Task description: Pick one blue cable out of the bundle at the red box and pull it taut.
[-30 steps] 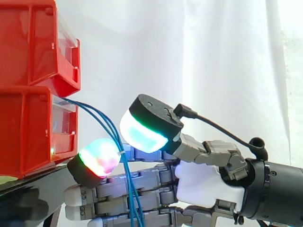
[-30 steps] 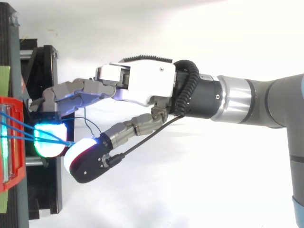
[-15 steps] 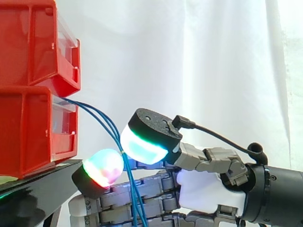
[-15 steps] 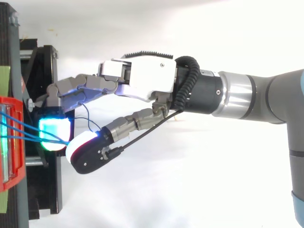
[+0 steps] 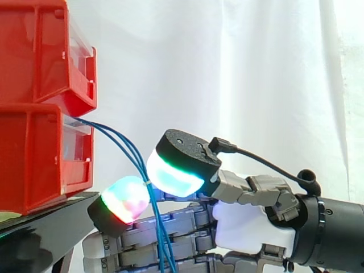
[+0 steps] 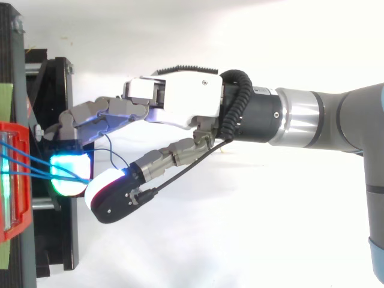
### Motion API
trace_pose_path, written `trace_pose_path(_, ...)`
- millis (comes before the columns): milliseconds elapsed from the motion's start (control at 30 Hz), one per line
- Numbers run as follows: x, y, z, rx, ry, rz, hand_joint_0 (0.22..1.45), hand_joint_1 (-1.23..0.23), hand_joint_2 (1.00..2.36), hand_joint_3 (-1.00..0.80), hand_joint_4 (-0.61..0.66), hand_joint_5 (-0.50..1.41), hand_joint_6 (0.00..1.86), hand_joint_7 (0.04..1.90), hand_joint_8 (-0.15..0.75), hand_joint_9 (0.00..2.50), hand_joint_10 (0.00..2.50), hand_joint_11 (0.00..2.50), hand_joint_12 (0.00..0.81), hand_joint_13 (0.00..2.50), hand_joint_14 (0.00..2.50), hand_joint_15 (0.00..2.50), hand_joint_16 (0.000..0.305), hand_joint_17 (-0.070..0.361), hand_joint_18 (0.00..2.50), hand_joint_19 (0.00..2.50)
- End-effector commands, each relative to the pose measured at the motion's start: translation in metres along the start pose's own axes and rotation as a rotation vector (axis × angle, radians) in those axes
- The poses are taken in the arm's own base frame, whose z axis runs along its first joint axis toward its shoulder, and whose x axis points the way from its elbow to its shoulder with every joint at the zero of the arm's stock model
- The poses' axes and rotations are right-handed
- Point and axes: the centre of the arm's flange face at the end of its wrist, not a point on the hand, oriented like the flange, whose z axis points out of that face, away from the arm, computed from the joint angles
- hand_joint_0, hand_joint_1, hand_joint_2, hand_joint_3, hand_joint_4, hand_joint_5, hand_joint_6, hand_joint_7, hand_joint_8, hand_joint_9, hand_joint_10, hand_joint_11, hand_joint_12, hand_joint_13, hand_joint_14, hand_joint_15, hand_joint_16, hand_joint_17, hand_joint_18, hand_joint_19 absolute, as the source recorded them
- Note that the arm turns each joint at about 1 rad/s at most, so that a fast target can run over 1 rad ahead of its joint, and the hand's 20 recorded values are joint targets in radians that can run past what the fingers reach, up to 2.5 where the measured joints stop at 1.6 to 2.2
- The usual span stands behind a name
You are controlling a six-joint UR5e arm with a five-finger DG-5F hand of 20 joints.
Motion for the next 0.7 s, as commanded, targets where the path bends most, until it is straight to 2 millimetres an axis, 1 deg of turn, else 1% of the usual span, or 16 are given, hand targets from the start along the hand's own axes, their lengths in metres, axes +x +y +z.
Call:
trace_pose_path(0, 0.0, 0.0002, 0.0, 0.0, 0.001, -0.005, 0.62, -0.67, 1.01, -0.37, 0.25, -0.12, 0.6, 1.15, 0.32, 0.56, 0.0, 0.17, 0.333, 0.34, 0.0, 0.14, 0.047, 0.106, 0.37, 0.27)
trace_pose_path(433, 0.0025, 0.0005, 0.0002, -0.001, 0.004, -0.006, 0.63, -0.68, 1.01, -0.36, 0.25, -0.13, 0.67, 1.05, 0.316, 0.56, 0.0, 0.18, 0.334, 0.35, 0.0, 0.15, 0.047, 0.106, 0.38, 0.27)
trace_pose_path(500, 0.0025, 0.0005, 0.0002, -0.001, 0.004, -0.006, 0.63, -0.68, 1.01, -0.35, 0.25, -0.14, 0.7, 1.01, 0.317, 0.56, 0.0, 0.18, 0.334, 0.35, 0.0, 0.15, 0.047, 0.106, 0.38, 0.27)
trace_pose_path(567, 0.0013, 0.001, 0.0007, -0.003, 0.002, -0.006, 0.63, -0.68, 1.01, -0.34, 0.24, -0.14, 0.71, 1.01, 0.316, 0.56, 0.0, 0.18, 0.335, 0.36, 0.01, 0.15, 0.047, 0.106, 0.39, 0.27)
trace_pose_path(667, 0.0013, 0.0016, 0.0012, -0.004, 0.002, -0.005, 0.63, -0.69, 1.01, -0.28, 0.21, -0.16, 0.78, 0.96, 0.323, 0.56, 0.01, 0.21, 0.336, 0.36, 0.0, 0.15, 0.047, 0.106, 0.39, 0.27)
